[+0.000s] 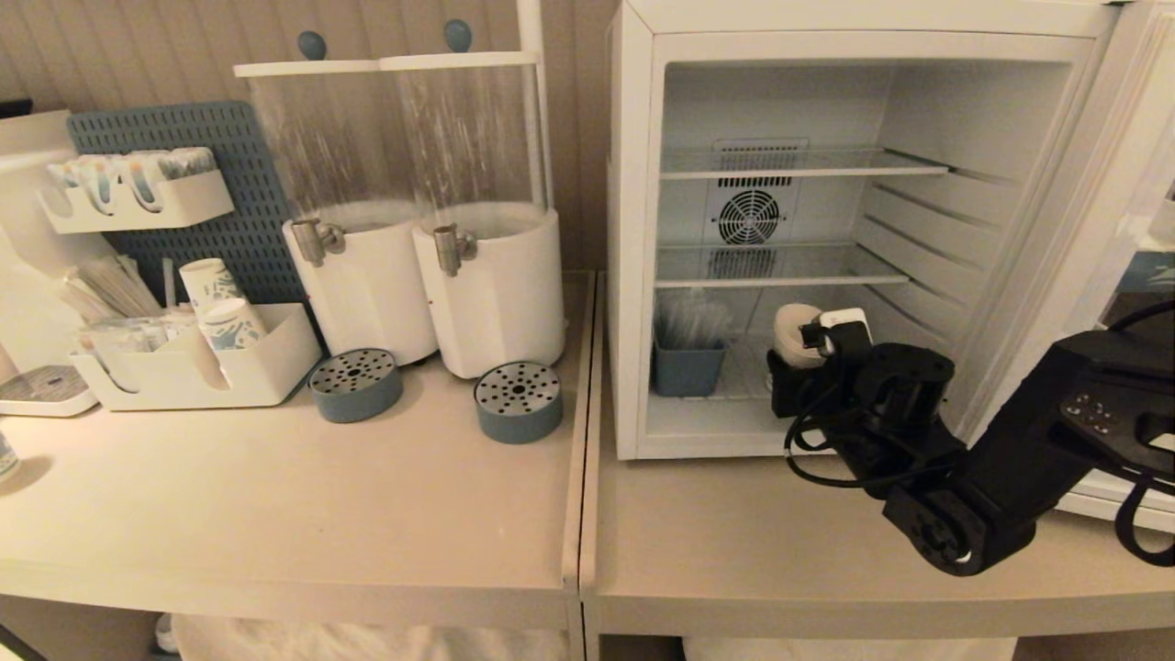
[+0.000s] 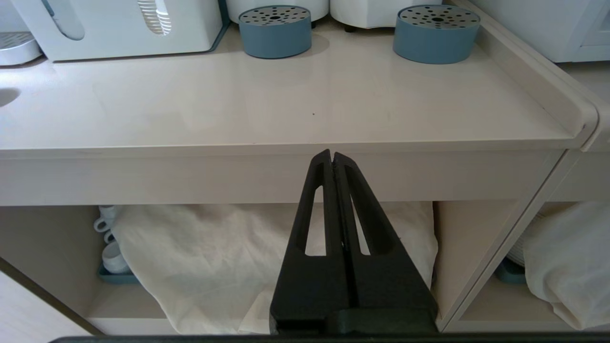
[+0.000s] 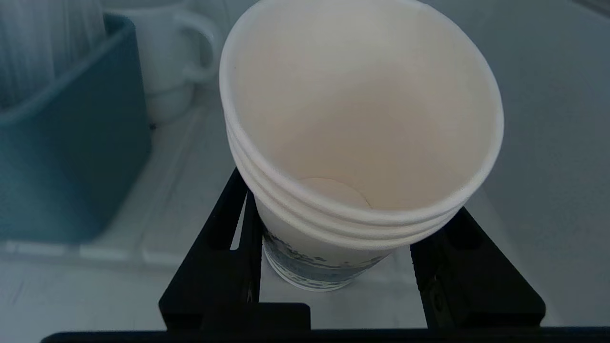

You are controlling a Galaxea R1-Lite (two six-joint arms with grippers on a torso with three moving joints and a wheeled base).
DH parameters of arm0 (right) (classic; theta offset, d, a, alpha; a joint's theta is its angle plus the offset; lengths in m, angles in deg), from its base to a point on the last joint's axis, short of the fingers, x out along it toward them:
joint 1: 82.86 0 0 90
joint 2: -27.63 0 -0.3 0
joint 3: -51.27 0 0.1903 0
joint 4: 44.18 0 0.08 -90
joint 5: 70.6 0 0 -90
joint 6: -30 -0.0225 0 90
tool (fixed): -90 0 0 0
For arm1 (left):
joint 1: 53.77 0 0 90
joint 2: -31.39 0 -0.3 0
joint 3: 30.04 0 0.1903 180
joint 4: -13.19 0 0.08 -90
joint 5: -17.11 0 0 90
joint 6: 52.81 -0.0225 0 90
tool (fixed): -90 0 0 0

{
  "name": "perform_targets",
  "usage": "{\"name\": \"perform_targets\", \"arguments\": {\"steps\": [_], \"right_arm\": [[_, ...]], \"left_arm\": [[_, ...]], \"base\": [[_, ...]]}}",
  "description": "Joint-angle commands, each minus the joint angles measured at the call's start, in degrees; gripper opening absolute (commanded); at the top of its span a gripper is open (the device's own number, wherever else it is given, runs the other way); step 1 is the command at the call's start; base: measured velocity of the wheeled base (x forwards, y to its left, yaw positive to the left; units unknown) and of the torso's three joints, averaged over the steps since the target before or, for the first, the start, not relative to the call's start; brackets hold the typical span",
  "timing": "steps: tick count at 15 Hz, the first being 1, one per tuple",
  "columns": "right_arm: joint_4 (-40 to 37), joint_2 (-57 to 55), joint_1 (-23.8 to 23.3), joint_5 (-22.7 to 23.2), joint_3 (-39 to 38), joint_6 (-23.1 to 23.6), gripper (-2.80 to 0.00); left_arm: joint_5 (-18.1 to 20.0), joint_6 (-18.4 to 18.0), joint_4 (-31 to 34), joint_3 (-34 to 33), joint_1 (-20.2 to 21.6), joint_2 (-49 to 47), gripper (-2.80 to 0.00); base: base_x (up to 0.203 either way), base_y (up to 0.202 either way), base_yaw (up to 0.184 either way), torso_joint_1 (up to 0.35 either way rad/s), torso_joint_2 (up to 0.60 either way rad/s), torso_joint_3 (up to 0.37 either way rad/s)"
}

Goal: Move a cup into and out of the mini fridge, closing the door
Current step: Put the paper cup in the freezer

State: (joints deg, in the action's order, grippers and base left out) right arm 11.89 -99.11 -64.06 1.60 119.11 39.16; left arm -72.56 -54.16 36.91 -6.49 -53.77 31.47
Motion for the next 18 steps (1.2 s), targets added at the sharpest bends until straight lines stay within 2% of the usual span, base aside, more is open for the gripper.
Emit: {"name": "perform_targets", "arguments": {"steps": [1,9,13,18], "right_arm": [[-0.6,-2.2,-0.7,-0.1,2.2,0.1,-2.8],[-7.6,-8.3,-4.6,0.8,11.4,0.0,-2.8],[-11.0,-8.8,-5.7,2.3,13.5,-0.1,-2.8],[-16.8,-13.2,-6.5,2.4,22.0,-0.3,-2.8]], "left_arm": [[0.0,0.0,0.0,0.0,0.0,0.0,-2.8],[-0.1,0.0,0.0,0.0,0.1,0.0,-2.8],[-0.1,0.0,0.0,0.0,0.0,0.0,-2.8],[0.0,0.0,0.0,0.0,0.0,0.0,-2.8]], "base": [[0.0,0.0,0.0,0.0,0.0,0.0],[0.0,0.0,0.0,0.0,0.0,0.0],[0.0,0.0,0.0,0.0,0.0,0.0],[0.0,0.0,0.0,0.0,0.0,0.0]]}}
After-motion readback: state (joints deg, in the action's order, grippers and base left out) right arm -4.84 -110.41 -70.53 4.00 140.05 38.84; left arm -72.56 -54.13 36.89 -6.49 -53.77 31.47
